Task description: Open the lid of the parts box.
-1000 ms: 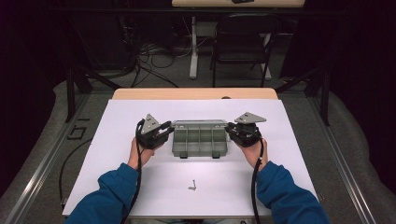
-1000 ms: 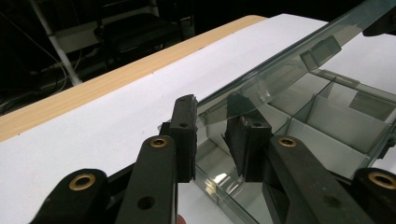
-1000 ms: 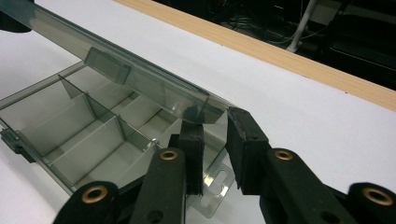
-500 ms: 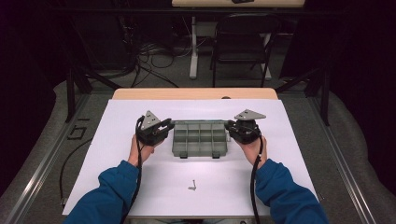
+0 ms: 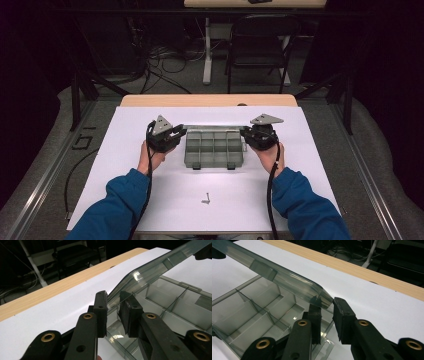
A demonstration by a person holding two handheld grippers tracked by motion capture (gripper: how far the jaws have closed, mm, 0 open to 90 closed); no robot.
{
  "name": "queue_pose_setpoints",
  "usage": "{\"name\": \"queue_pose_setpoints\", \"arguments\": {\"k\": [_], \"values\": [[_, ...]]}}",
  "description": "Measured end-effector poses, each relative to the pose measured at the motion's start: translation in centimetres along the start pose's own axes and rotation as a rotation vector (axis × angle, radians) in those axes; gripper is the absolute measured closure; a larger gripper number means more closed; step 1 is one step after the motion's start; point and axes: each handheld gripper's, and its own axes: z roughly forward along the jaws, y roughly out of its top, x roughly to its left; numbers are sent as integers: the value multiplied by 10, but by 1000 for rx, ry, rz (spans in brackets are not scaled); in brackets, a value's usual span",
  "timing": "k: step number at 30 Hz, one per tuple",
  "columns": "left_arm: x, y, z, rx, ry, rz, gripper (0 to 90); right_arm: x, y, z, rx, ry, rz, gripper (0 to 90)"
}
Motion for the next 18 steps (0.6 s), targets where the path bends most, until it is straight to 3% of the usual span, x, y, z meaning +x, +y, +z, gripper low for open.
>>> {"name": "queue_pose_setpoints", "arguments": {"k": [9,18], "values": [[2,2,4,-12,15,-21,777,-2,4,4,19,0,-6,769],[5,6,8,-2,24,-17,784,-5,8,8,31,-3,9,770]]}}
